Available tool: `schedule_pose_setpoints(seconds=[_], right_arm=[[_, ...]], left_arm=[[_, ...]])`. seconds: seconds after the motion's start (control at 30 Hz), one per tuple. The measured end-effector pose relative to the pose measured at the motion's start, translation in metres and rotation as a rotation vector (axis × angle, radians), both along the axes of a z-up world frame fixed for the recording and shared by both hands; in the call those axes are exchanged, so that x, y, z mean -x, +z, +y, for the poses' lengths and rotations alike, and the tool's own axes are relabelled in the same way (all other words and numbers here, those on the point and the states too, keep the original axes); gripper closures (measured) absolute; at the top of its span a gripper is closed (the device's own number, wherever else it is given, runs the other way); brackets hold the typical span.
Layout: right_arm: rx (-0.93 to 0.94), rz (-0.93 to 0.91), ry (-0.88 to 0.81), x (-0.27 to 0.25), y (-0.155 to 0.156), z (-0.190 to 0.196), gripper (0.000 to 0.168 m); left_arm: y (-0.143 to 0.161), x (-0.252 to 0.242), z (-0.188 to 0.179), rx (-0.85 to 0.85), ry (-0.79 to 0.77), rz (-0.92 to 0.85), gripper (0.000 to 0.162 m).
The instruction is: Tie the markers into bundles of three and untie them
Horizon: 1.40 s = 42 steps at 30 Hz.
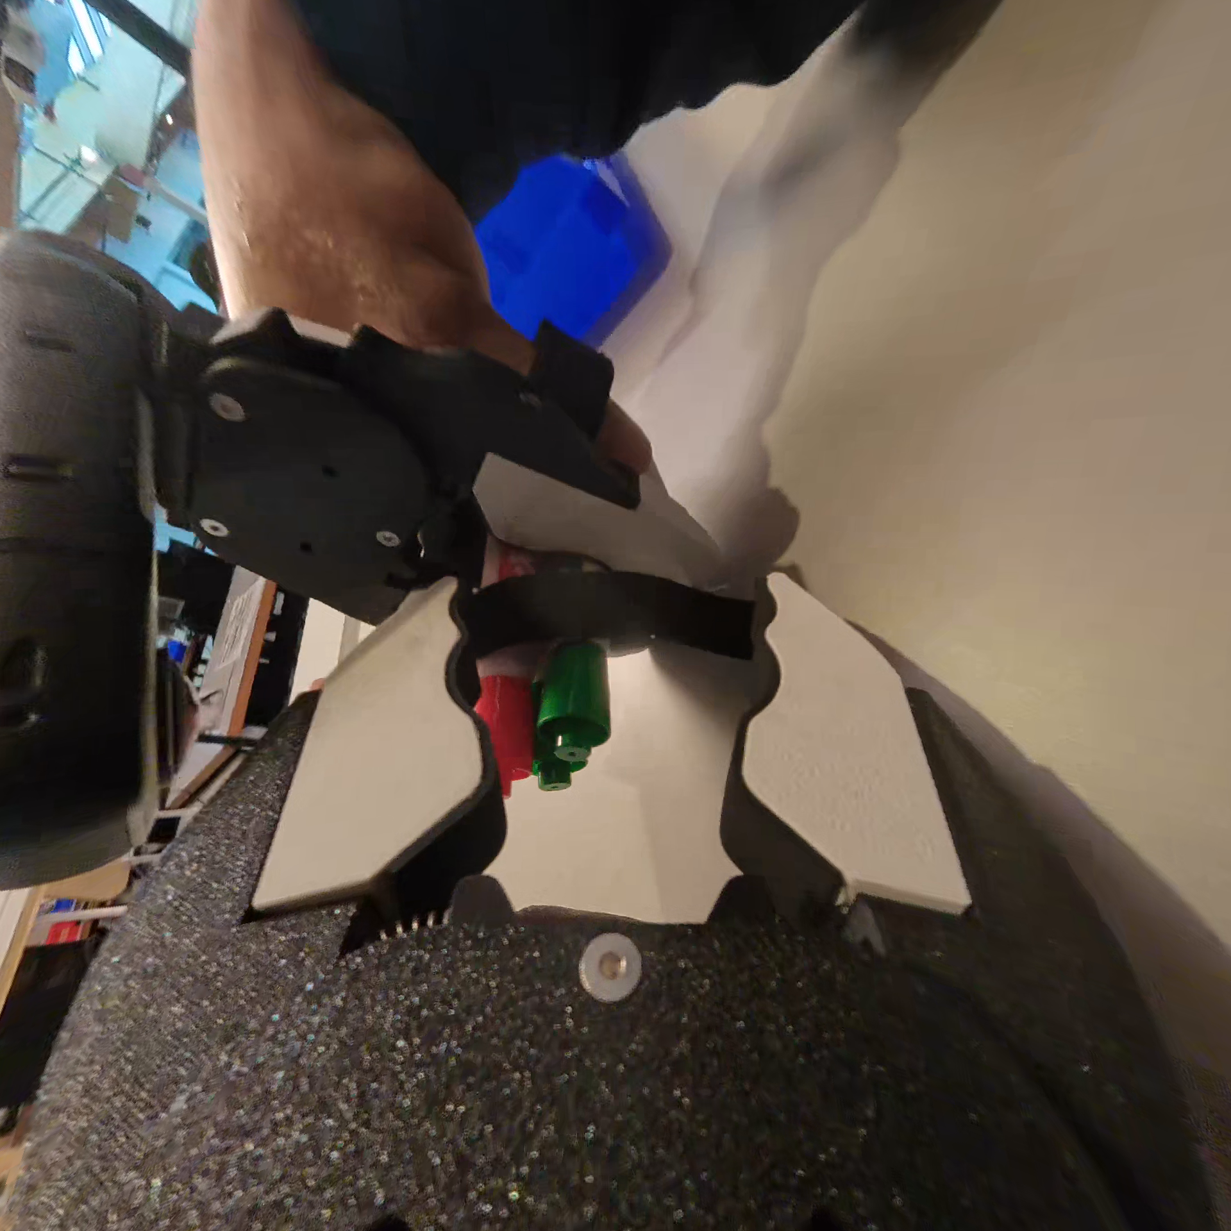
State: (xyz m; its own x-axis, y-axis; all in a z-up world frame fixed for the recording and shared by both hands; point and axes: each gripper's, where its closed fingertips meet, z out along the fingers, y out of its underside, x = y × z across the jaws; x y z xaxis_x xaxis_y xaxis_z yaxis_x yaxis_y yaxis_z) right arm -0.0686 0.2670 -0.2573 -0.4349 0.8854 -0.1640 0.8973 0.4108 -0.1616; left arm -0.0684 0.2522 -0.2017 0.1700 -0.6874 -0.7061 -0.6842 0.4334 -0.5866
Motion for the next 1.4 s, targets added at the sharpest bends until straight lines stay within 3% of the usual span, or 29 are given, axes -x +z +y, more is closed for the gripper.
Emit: schedule_pose_setpoints(seconds=[0.03,0.47,0.83,1.2,1.4], right_arm=[[-0.003,-0.001,0.002,0.0,0.0,0.0,0.132],[-0.019,0.014,0.009,0.004,0.002,-0.001,0.128],[-0.032,0.028,0.009,0.006,0.007,-0.002,0.128],[-0.028,0.033,0.013,0.007,0.007,-0.002,0.128],[-0.039,0.043,0.018,0.009,0.008,-0.002,0.127]], left_arm=[[0.0,0.001,0.002,0.006,0.015,-0.006,0.083],[0.005,0.01,0.014,0.225,0.111,-0.161,0.089],[0.018,0.013,0.017,0.221,0.119,-0.285,0.086],[0.013,0.017,0.026,0.214,0.182,-0.268,0.079],[0.008,0.016,0.025,0.244,0.176,-0.26,0.092]])
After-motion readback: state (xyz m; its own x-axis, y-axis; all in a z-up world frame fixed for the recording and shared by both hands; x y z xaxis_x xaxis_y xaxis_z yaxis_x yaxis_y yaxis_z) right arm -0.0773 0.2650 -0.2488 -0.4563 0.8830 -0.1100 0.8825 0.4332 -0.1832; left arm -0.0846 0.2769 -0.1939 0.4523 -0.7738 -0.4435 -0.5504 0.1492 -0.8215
